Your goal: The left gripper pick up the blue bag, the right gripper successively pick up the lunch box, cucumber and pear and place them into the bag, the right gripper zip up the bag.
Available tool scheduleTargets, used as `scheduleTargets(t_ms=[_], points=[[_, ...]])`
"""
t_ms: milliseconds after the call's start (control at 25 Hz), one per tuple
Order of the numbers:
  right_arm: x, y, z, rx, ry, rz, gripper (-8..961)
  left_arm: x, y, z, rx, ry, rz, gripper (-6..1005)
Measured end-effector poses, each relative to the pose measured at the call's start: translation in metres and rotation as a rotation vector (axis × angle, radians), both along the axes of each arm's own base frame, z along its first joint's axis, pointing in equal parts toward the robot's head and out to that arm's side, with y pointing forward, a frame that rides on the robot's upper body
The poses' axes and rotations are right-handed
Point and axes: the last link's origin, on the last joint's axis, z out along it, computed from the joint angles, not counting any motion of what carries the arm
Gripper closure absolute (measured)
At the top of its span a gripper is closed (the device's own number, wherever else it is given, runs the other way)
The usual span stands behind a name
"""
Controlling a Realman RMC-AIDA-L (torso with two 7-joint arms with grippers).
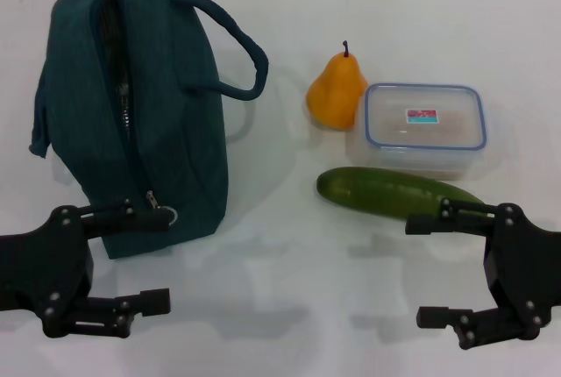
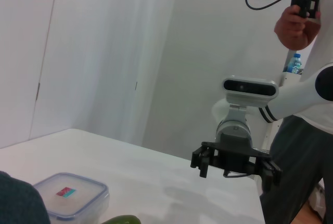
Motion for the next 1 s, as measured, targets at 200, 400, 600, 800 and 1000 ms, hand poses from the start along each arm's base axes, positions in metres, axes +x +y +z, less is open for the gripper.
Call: scheduleTargets(t_ms=[200,400,600,800,1000], points=[[-0.0009,0.0018,0.0001,0.0,-0.004,-0.001,100,0.0002,0.0003,-0.0001,-0.001,-0.001,0.0,122],[-0.0014,0.0026,0.0003,0.003,-0.006,0.001,101,0.0,0.0002,-0.0002,0.0,-0.001,0.0,122],[-0.0014,0.0035,0.0001,0.006,-0.009,-0.001,101,-0.0006,0.0011,0.0017,0.01,-0.002,0.008,123],[-0.0012,0.0039,-0.0001,0.007,-0.01,-0.004,102,-0.0009,0.0028,0.0054,0.019,-0.006,0.024,123],[-0.0011,0.004,-0.0001,0.008,-0.01,-0.006,102,-0.0008,0.0026,0.0048,0.016,-0.004,0.025,122]])
